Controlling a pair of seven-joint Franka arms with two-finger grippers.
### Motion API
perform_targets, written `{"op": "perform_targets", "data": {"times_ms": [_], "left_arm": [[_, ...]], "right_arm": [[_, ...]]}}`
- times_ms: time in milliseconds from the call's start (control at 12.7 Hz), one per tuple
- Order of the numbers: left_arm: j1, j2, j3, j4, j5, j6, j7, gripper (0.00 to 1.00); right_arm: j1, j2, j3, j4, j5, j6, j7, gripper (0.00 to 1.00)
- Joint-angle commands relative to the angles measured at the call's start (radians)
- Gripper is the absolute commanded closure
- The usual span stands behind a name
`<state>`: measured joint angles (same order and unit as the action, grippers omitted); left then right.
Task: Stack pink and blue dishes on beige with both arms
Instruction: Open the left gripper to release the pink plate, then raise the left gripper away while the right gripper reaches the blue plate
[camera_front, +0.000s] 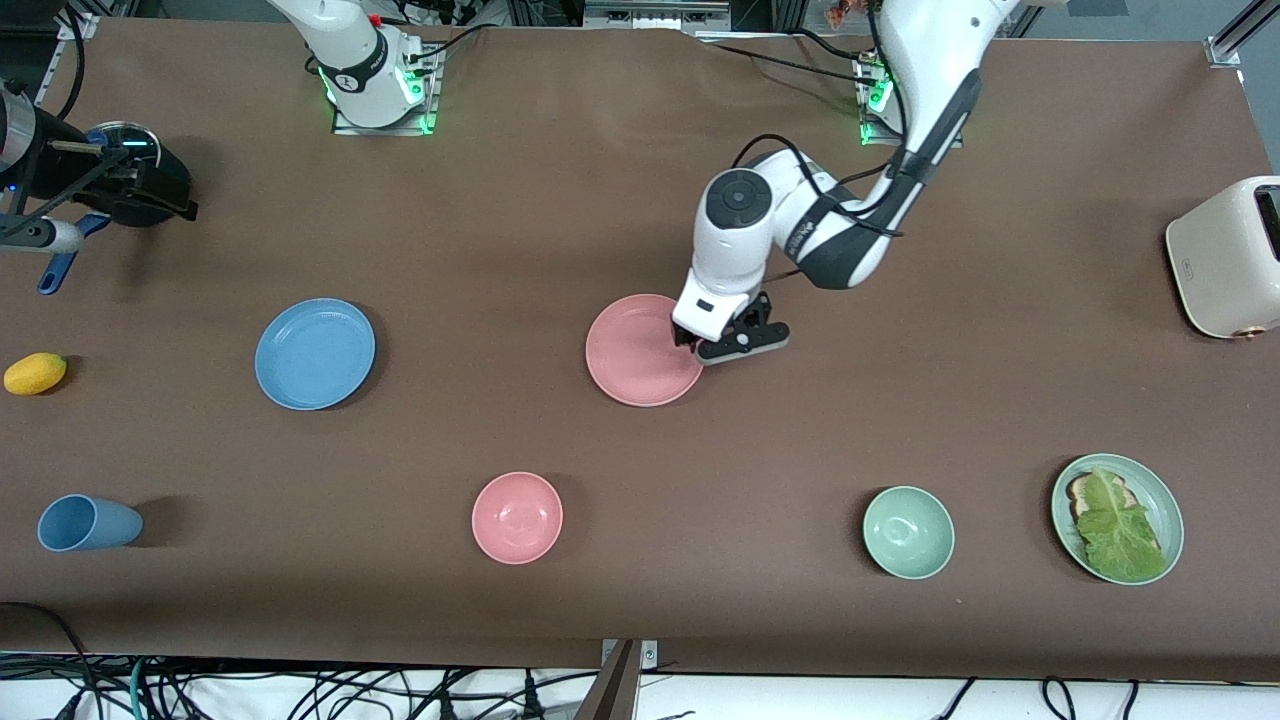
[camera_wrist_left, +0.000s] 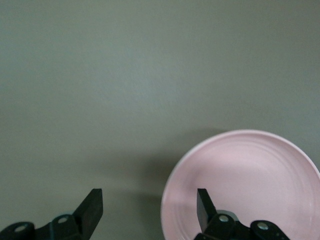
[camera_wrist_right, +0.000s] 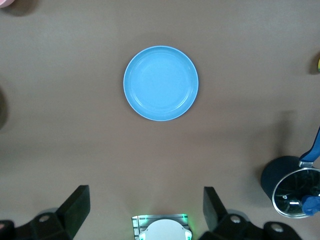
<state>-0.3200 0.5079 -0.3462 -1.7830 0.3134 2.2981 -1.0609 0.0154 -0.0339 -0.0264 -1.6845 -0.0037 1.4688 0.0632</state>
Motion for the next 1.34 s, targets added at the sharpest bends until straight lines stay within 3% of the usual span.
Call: {"op": "perform_targets", "data": {"times_ms": [0, 79, 393, 787, 944, 1101, 1258], "left_arm": [[0.08, -0.089, 0.001, -0.01, -0.044, -0.063, 0.227, 0.08], [0.116, -0.112, 0.015, -0.01, -0.119, -0.074, 0.359, 0.06], [0.127, -0.186, 0.183, -0.01, -0.289, -0.161, 0.767, 0.02], [0.13, -0.246, 0.412, -0.006, -0.413, -0.267, 1.19, 0.01], [0.134, -0.258, 0.47, 0.005, -0.422, -0.302, 1.277, 0.01], [0.16, -0.273, 0.483, 0.039, -0.422, -0.37, 1.285, 0.01], [0.189, -0.292, 0.483, 0.088, -0.422, -0.469, 1.274, 0.01]], "right_arm": [[0.003, 0.032, -0.004, -0.004, 0.001, -0.036, 0.007, 0.0], [-0.005, 0.055, -0.01, -0.015, -0.012, -0.012, 0.009, 0.0], [-0.012, 0.156, -0.113, -0.075, 0.004, 0.151, 0.007, 0.0], [-0.014, 0.198, -0.129, -0.337, 0.023, 0.568, 0.0, 0.0], [-0.02, 0.259, -0.144, -0.411, 0.138, 0.698, -0.026, 0.0], [-0.04, 0.33, -0.152, -0.413, 0.209, 0.771, -0.127, 0.0], [-0.083, 0.403, -0.15, -0.411, 0.328, 0.83, -0.308, 0.08]]}}
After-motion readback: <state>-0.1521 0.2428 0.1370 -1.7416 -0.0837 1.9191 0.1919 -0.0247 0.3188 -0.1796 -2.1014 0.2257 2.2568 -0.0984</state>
